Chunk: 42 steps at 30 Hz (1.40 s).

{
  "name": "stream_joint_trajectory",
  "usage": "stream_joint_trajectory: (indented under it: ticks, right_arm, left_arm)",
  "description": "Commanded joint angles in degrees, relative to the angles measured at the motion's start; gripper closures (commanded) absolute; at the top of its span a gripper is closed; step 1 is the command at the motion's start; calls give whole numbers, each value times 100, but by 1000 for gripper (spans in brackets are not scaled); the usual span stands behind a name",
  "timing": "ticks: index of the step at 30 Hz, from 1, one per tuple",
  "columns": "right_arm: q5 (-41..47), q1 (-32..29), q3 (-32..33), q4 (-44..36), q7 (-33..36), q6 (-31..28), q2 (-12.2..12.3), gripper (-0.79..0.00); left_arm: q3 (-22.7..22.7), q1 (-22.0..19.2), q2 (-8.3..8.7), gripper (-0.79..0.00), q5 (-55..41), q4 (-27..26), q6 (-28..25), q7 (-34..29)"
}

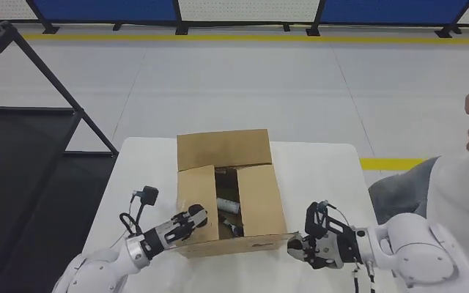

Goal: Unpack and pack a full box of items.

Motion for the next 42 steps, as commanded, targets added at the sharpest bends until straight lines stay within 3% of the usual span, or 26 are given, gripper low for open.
stream_joint_trajectory:
  ticks: [1,6,8,11,13,14,15,16,22,25,39,42]
  right_arm:
    - [36,326,-239,202,43,81,-31,0]
    - [179,1014,-761,762,4,152,-131,0]
    - [231,1203,-897,930,-151,212,-172,0]
    - [80,1455,-1106,1119,-451,639,-239,0]
    - [-11,1616,-1299,1194,-631,872,-296,0]
    - [-41,1692,-1398,1248,-711,950,-326,0]
    - [-89,1772,-1500,1295,-755,1021,-354,0]
    - [-124,1846,-1587,1358,-818,1084,-382,0]
    - [-177,2246,-1984,1721,-971,1230,-523,0]
    - [-194,2431,-2142,1798,-959,1238,-583,0]
    - [-461,2448,-2354,1697,-1132,1758,-674,0]
    - [-483,2371,-2316,1650,-1130,1837,-665,0]
  left_arm:
    - [-546,104,28,-200,-234,-104,-24,227]
    - [-1484,223,82,-271,-529,-113,-41,389]
    - [-1726,255,99,-209,-558,-40,-4,375]
    - [-1892,340,107,-28,-440,66,54,461]
    - [-1887,544,102,0,-409,-32,11,432]
    - [-1886,721,99,-68,-389,-133,-47,359]
    - [-1886,721,99,-382,-389,-133,-47,359]
    - [-1886,721,99,-785,-389,-133,-47,359]
    - [-1857,757,97,-785,-338,-152,-36,371]
    - [-1759,682,92,-785,349,-67,77,699]
    - [-97,-1921,27,-785,1120,1790,191,428]
    - [-46,-2018,20,-785,1165,1860,209,457]
